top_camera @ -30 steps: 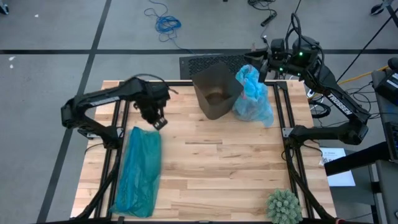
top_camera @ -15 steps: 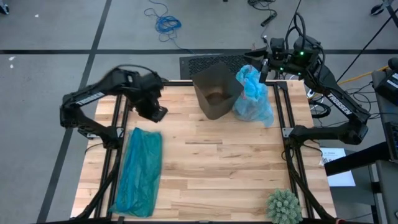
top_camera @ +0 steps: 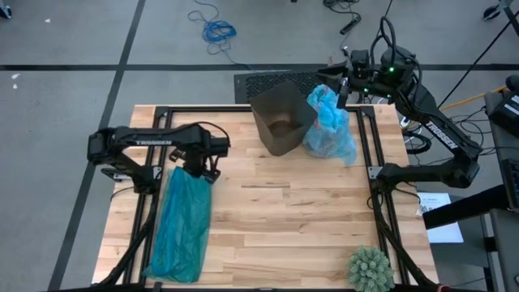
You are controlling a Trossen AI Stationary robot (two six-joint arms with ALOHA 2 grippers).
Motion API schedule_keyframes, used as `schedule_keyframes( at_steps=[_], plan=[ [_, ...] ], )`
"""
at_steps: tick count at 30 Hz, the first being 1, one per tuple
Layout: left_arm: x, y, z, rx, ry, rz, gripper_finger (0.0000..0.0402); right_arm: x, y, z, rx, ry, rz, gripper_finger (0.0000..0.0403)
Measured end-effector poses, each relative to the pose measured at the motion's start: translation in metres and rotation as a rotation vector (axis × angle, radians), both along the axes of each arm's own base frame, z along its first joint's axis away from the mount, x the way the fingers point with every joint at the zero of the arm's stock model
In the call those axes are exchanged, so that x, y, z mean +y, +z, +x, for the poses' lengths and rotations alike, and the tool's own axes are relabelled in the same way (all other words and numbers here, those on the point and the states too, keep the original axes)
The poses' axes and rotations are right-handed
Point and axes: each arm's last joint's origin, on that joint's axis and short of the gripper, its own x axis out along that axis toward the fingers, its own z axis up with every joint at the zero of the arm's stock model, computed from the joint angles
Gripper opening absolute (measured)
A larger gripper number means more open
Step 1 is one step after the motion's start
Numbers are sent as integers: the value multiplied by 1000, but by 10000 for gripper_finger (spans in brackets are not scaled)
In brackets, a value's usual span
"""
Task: Place trash/remove bag and relplace
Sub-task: Insert the dark blue trash bag into the trash bin
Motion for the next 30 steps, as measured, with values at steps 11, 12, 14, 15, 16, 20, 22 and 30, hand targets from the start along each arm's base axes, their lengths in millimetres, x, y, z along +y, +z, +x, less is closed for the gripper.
schedule_keyframes(
  at_steps=[11,12,14,15,16,20,22,30],
  plan=[
    [23,-20,-6,-68,-246,-9,116,0,-1,1,4,13,1,77],
    [26,-22,-6,-72,-245,-7,132,0,-1,1,5,13,1,77],
    [30,-28,-6,-78,-249,-16,158,0,-1,1,4,14,1,77],
    [31,-31,-5,-92,-257,-29,169,0,-1,1,4,14,3,77],
    [32,-36,-4,-95,-267,-42,177,0,-1,1,3,14,7,77],
    [34,-55,1,-43,-279,-122,191,0,-1,1,0,14,13,77],
    [34,-64,5,-26,-300,-169,189,0,-1,1,-4,13,24,77],
    [34,-95,25,-62,-366,-220,67,0,-1,1,-6,12,33,77]
  ],
)
